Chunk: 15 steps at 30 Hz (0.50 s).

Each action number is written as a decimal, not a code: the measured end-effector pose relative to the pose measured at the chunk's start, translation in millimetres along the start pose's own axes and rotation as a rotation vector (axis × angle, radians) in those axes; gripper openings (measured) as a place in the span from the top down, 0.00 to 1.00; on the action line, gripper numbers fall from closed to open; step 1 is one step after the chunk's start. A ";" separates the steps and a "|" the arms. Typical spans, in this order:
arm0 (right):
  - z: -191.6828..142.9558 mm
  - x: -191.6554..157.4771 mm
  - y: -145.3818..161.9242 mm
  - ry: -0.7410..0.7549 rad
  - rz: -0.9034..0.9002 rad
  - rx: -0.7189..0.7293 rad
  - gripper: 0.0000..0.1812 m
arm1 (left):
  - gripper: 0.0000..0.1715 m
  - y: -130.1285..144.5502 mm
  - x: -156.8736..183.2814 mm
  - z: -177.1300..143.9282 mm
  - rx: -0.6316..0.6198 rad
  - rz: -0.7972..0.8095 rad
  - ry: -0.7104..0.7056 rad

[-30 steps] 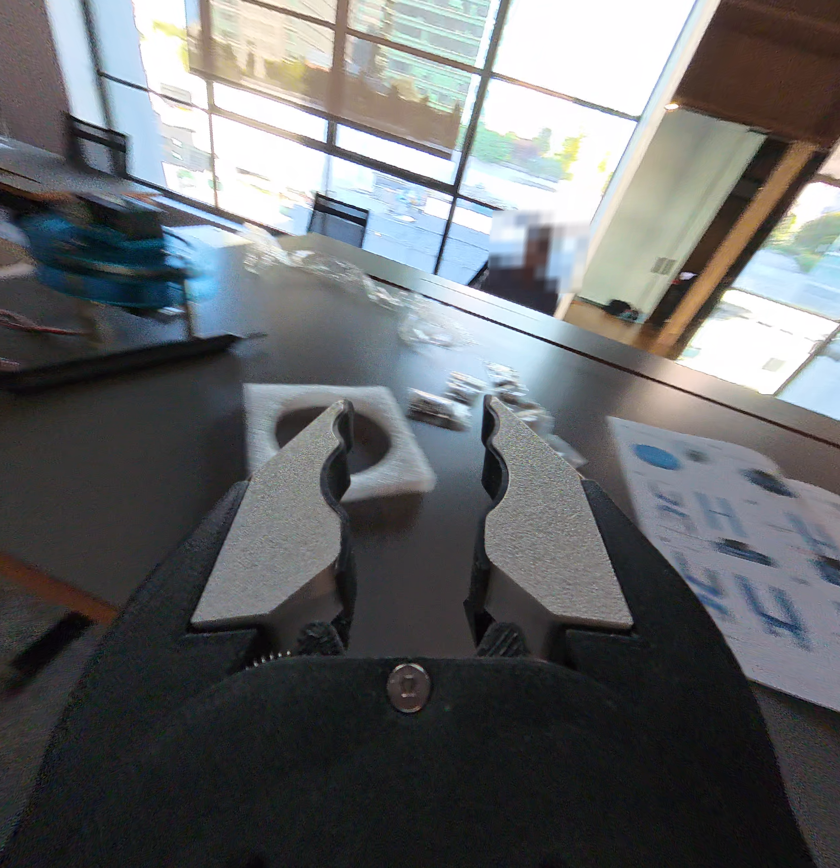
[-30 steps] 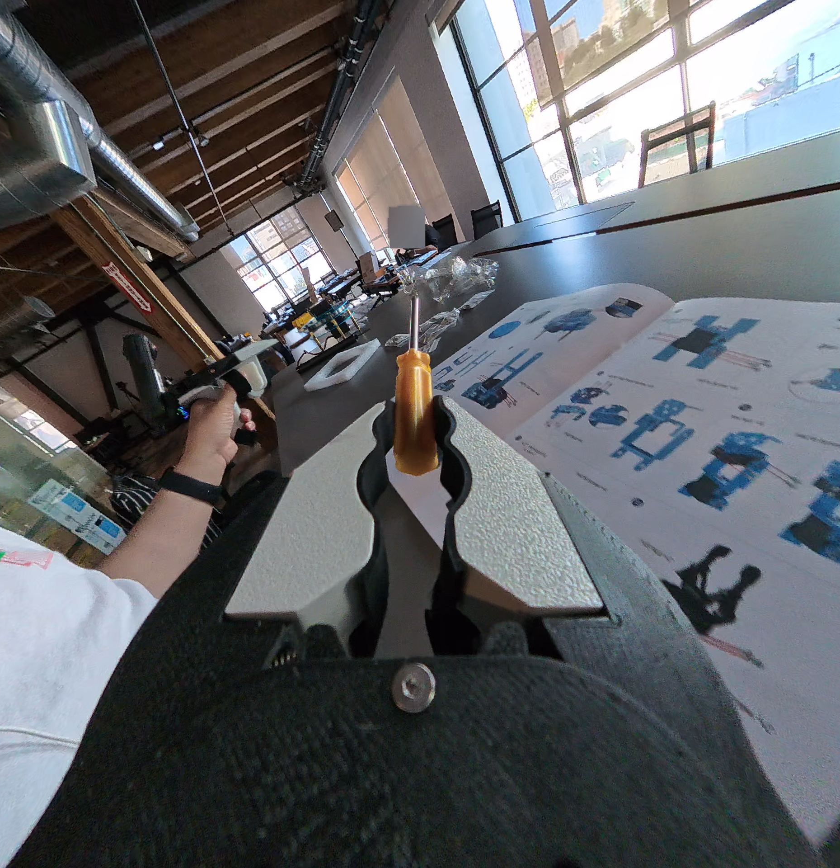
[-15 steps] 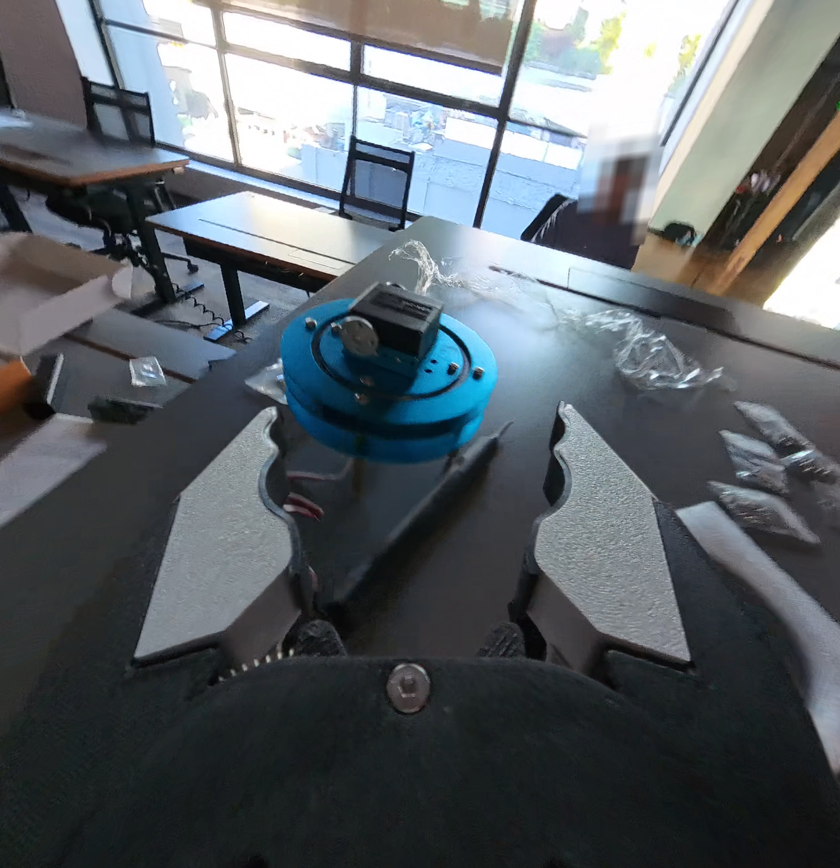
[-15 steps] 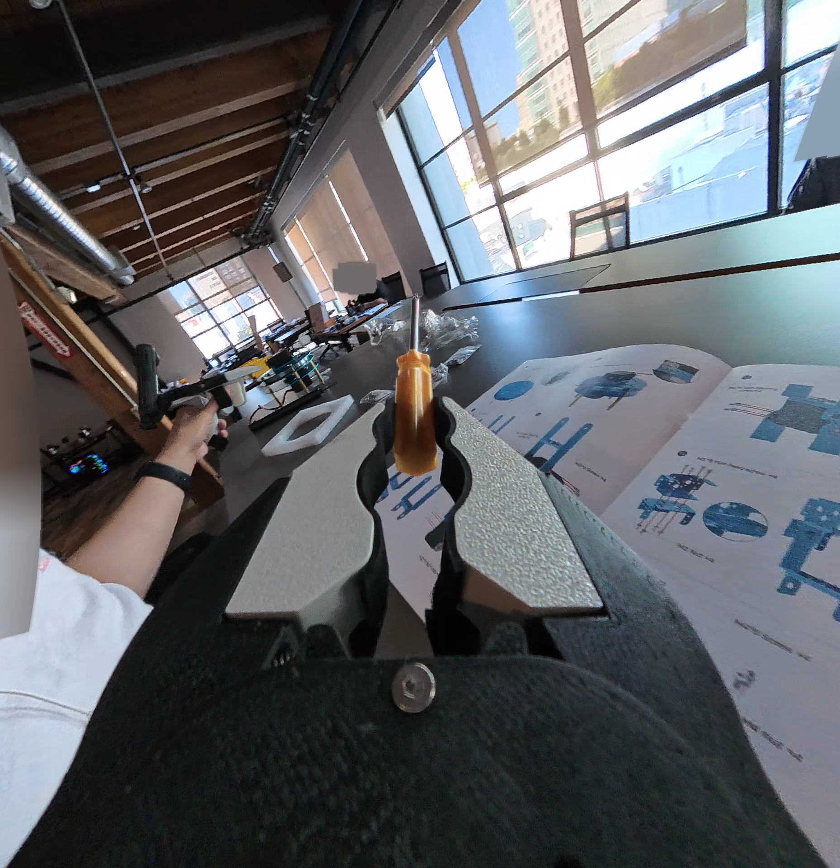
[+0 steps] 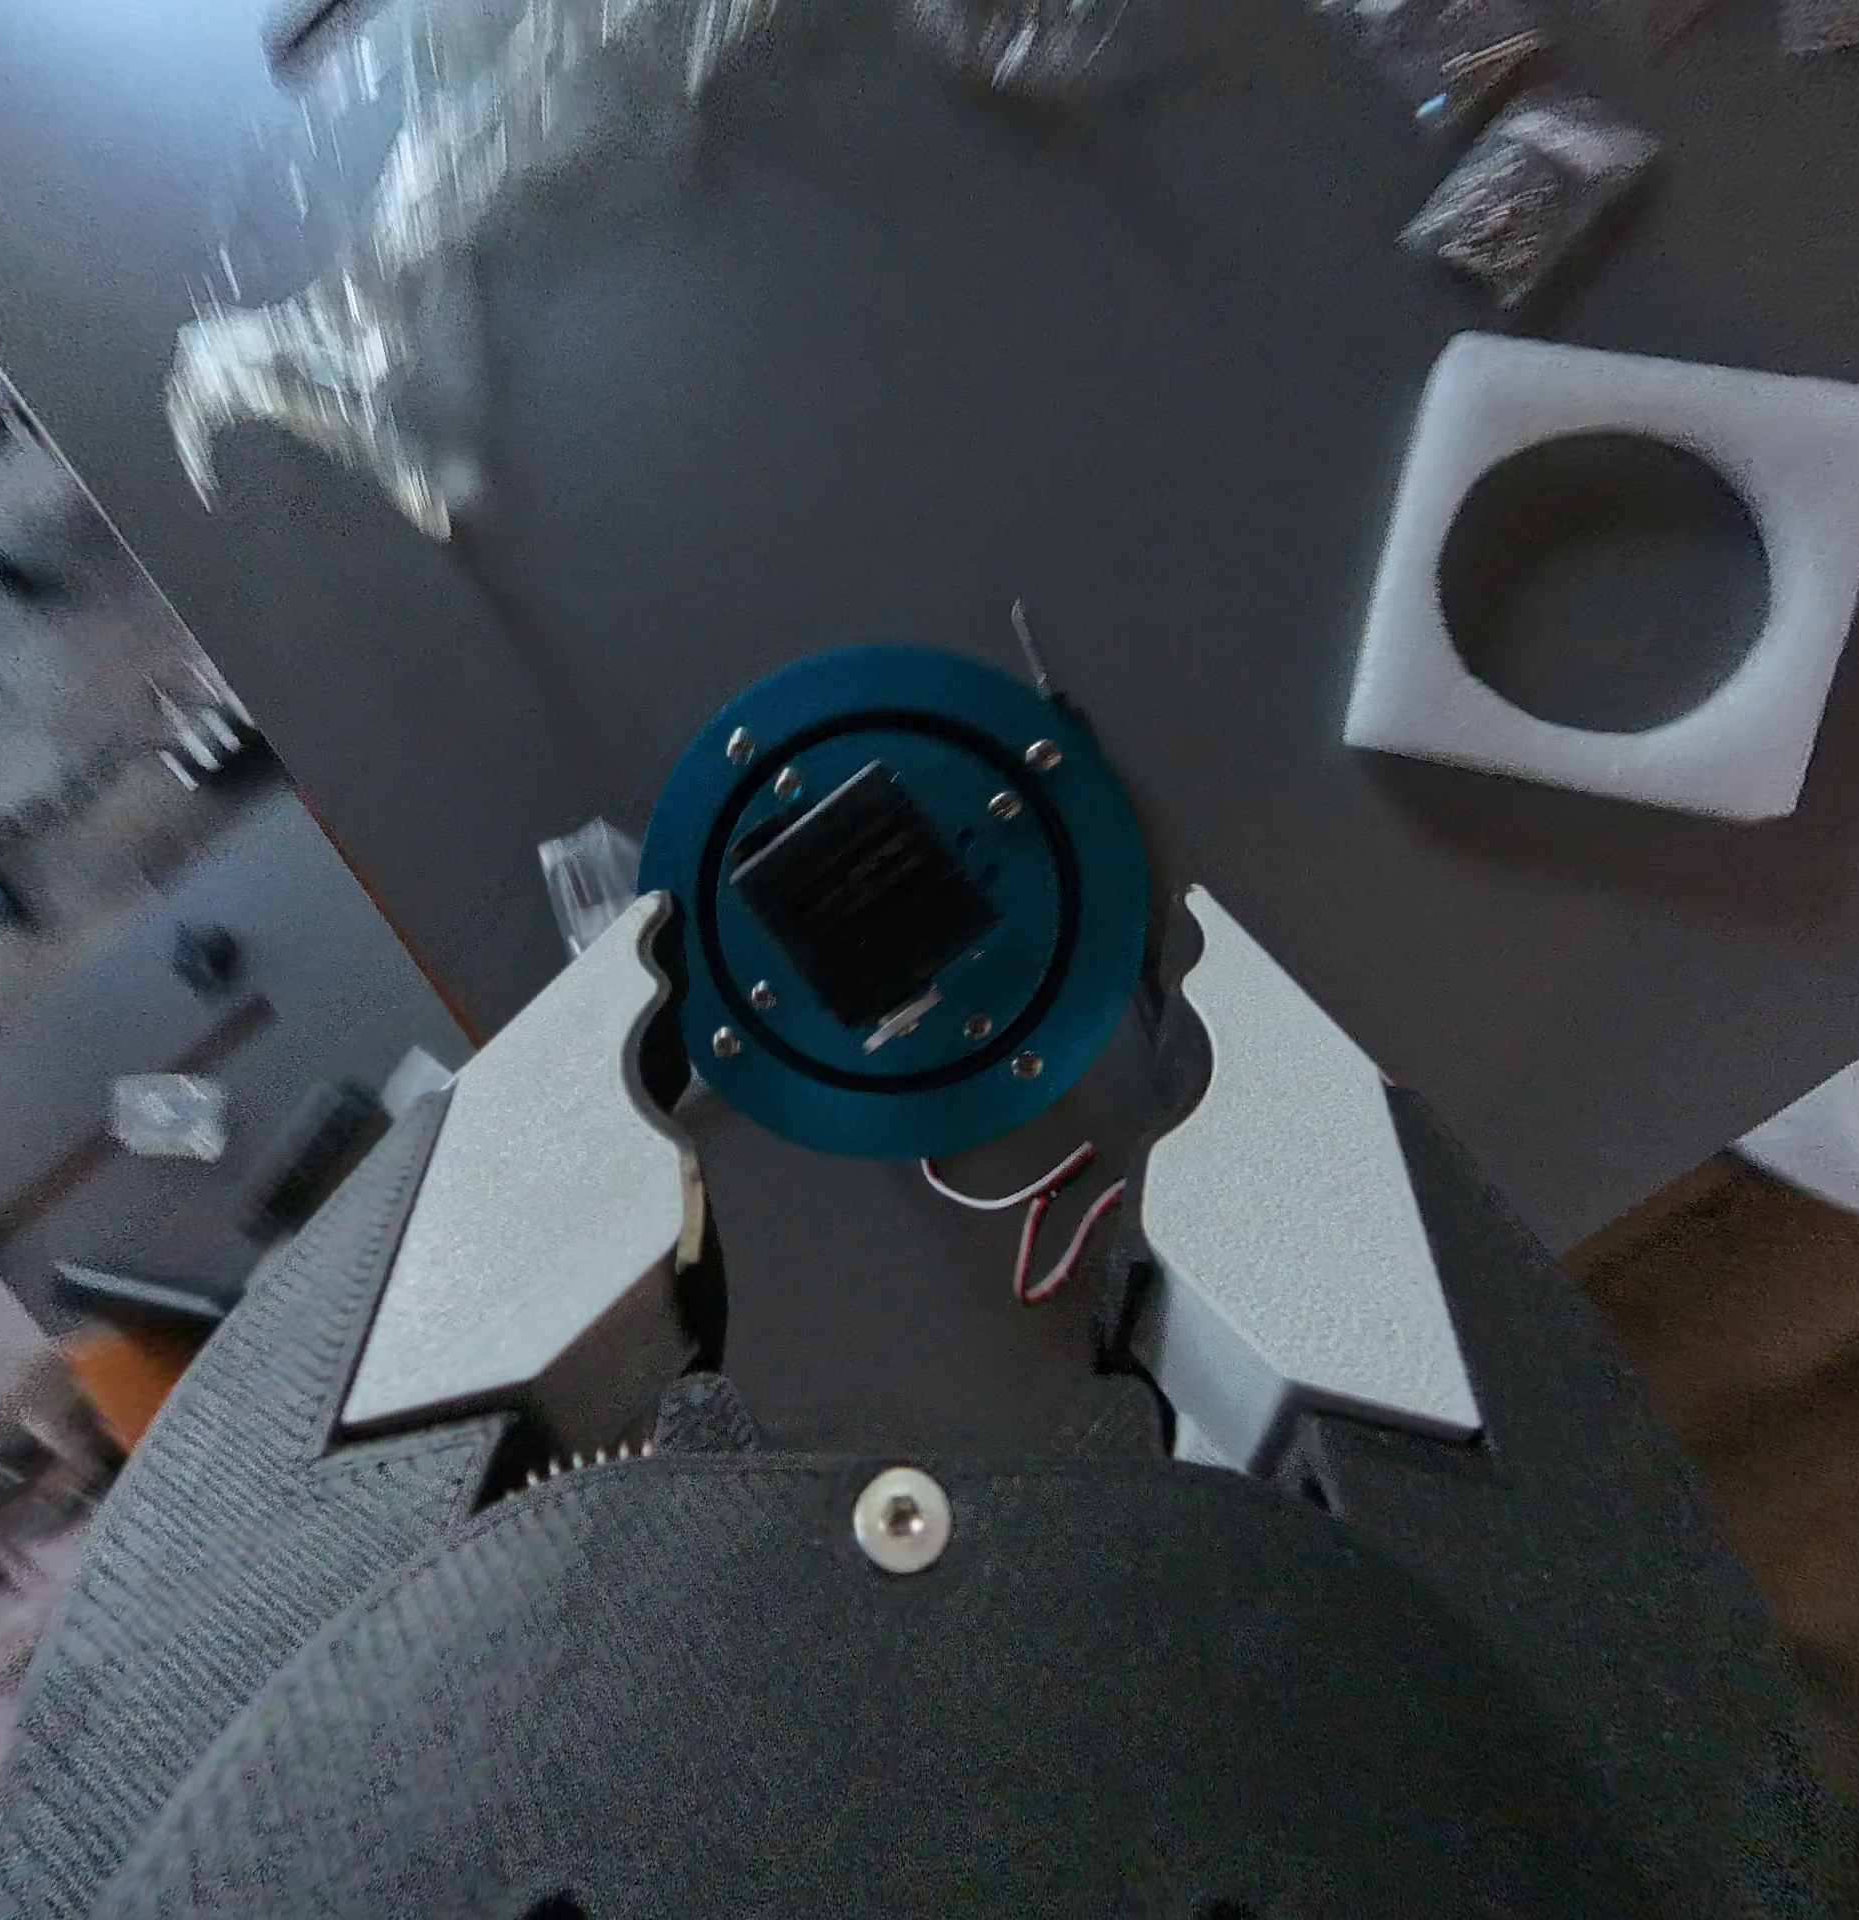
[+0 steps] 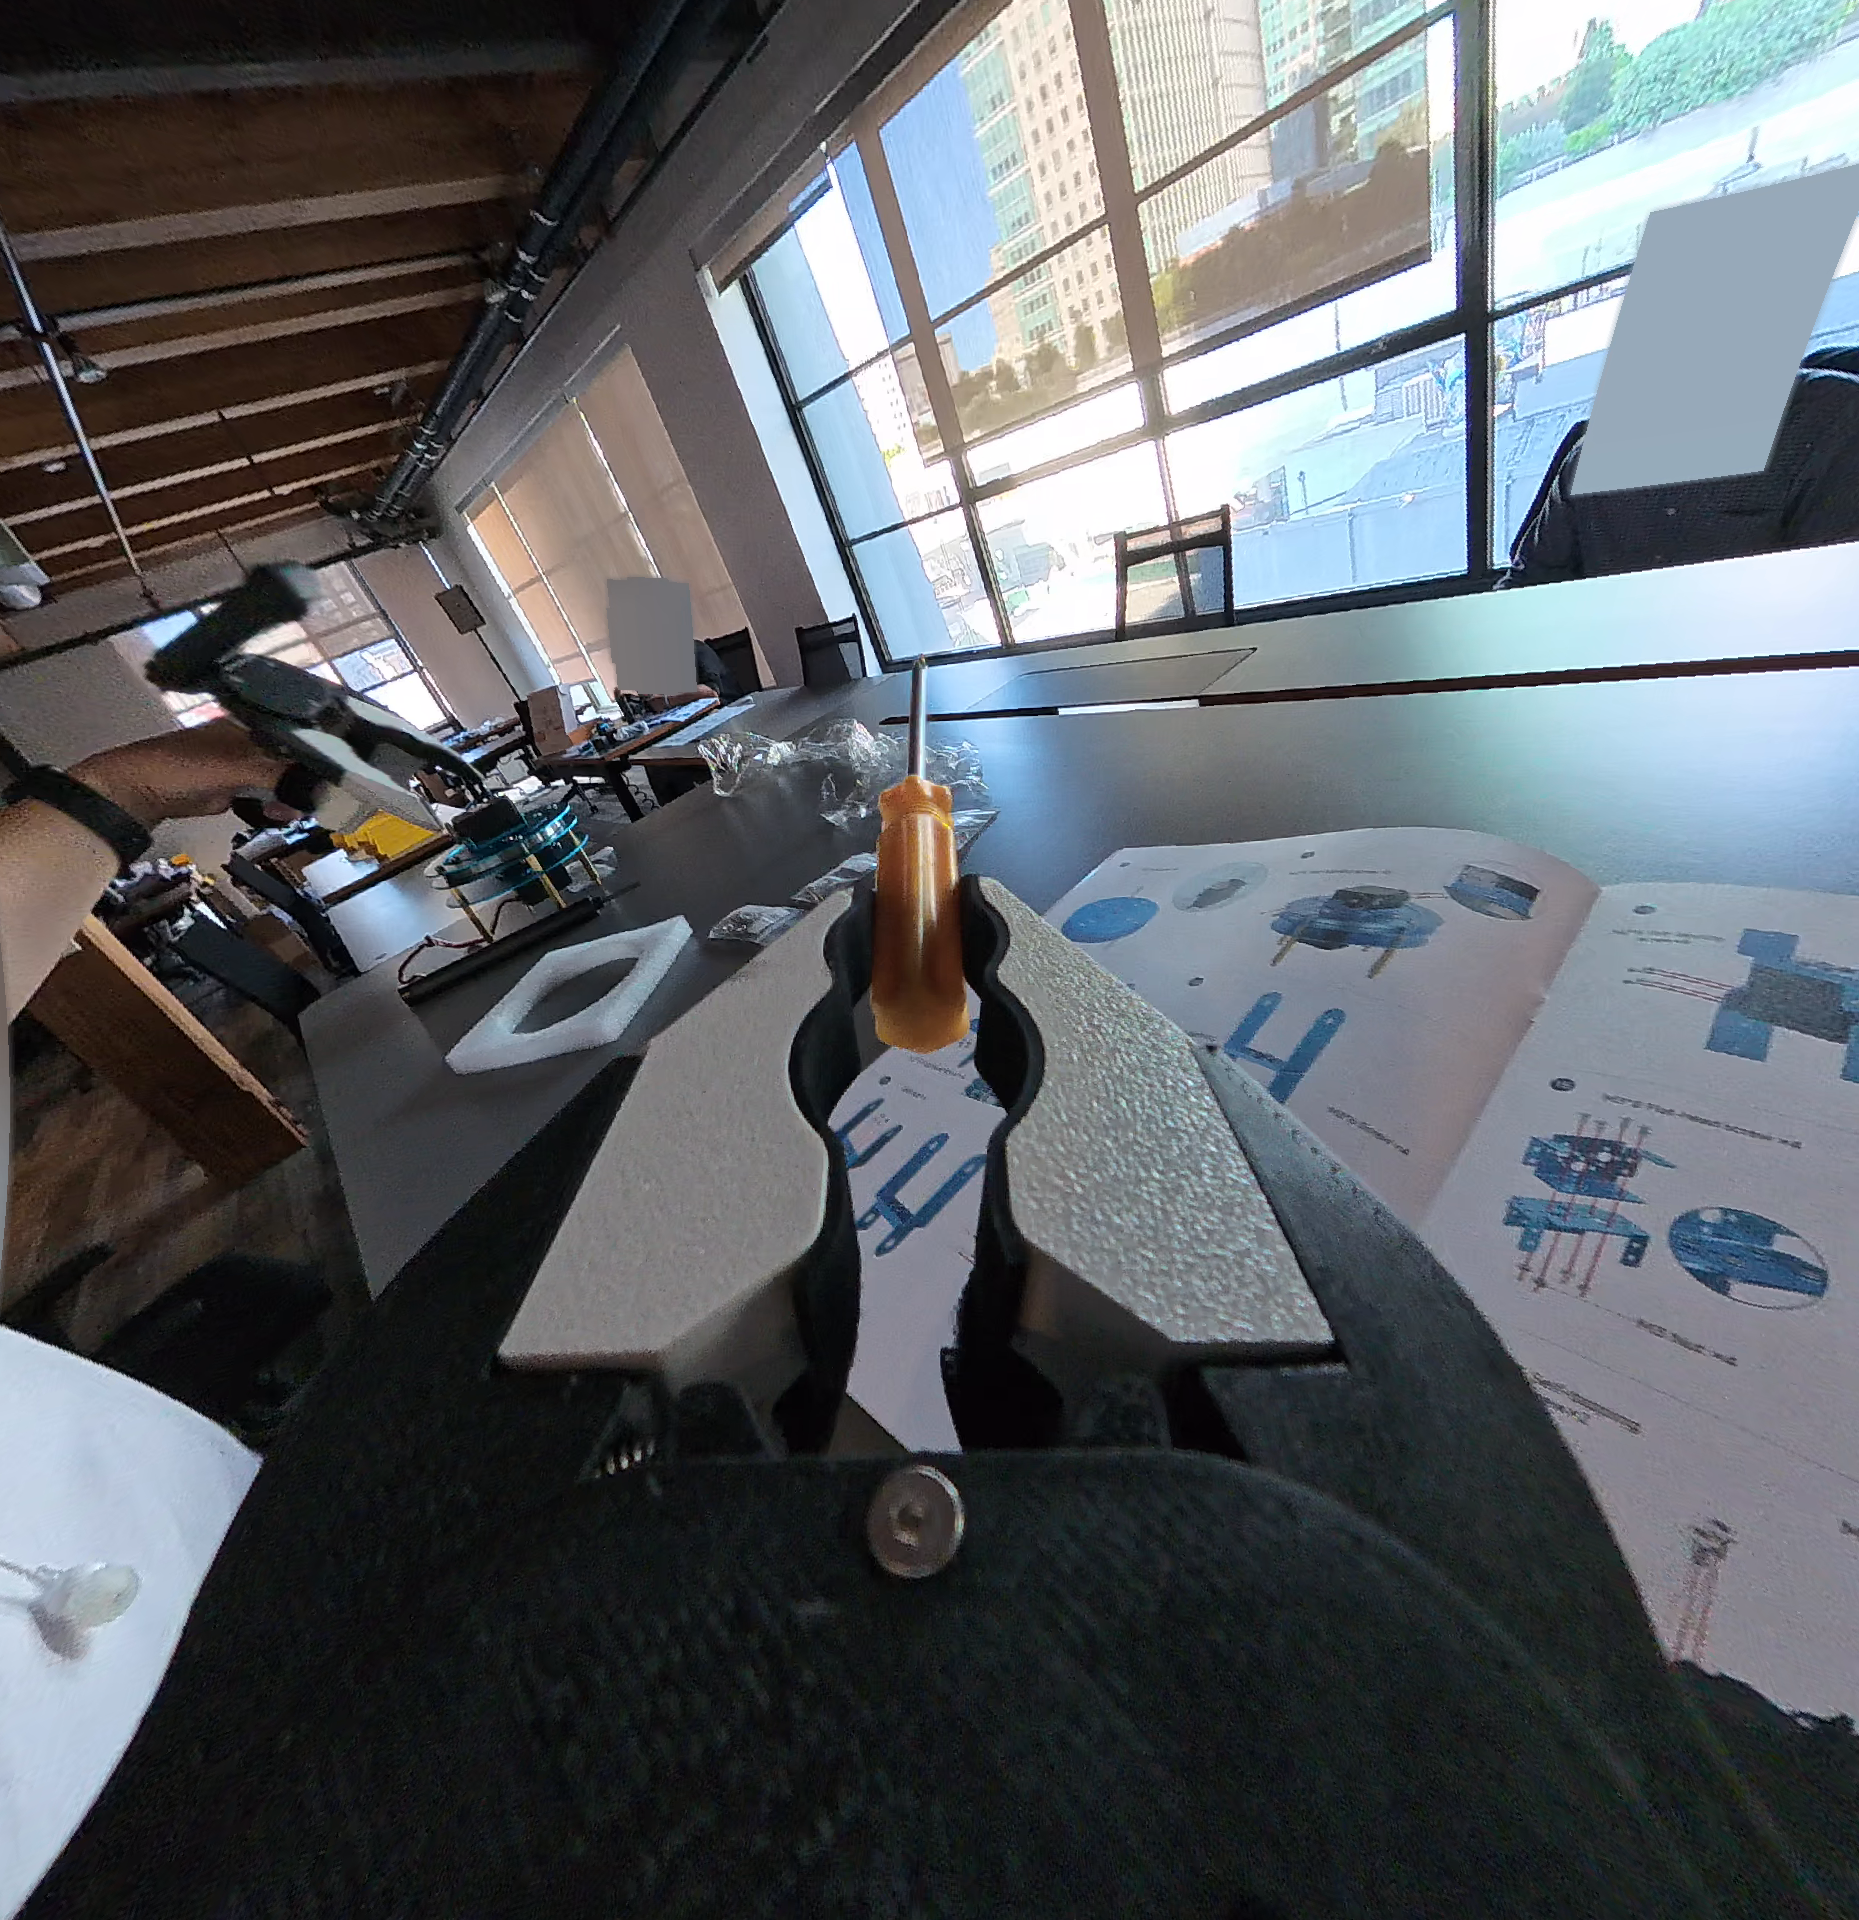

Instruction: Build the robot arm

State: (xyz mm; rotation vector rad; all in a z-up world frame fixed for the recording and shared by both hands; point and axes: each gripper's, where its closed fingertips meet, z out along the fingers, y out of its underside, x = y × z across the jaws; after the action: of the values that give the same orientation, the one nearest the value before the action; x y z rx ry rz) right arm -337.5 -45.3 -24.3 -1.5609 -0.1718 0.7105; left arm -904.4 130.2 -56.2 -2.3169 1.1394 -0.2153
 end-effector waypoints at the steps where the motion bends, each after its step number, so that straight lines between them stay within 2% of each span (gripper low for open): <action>1: 1.0 -1.9 0.3 -0.003 0.004 0.006 0.92 | 0.47 1.0 -7.9 3.4 -0.017 -0.086 0.017; 3: 2.8 -5.0 3.2 -0.008 0.011 0.001 0.92 | 0.53 -8.8 -26.4 3.1 0.047 -0.239 0.002; 6: 4.3 -8.6 8.2 -0.017 0.012 -0.011 0.92 | 0.54 -15.0 -33.3 -0.5 0.063 -0.446 -0.018; 10: 3.2 -8.0 7.7 -0.024 0.021 -0.001 0.92 | 0.54 7.9 -28.6 9.0 -0.166 -0.489 -0.129; 11: 2.6 -7.4 6.6 -0.028 0.024 0.004 0.92 | 0.56 12.4 -28.4 11.8 -0.211 -0.514 -0.144; 15: 2.0 -4.6 2.0 -0.045 0.032 0.011 0.92 | 0.65 15.8 -13.4 21.9 -0.290 -0.644 -0.061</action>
State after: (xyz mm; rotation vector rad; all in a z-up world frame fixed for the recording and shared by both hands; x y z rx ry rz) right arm -342.8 -46.3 -24.6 -1.5407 -0.1768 0.7712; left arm -915.7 141.5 -81.7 -2.8674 0.3769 -0.2190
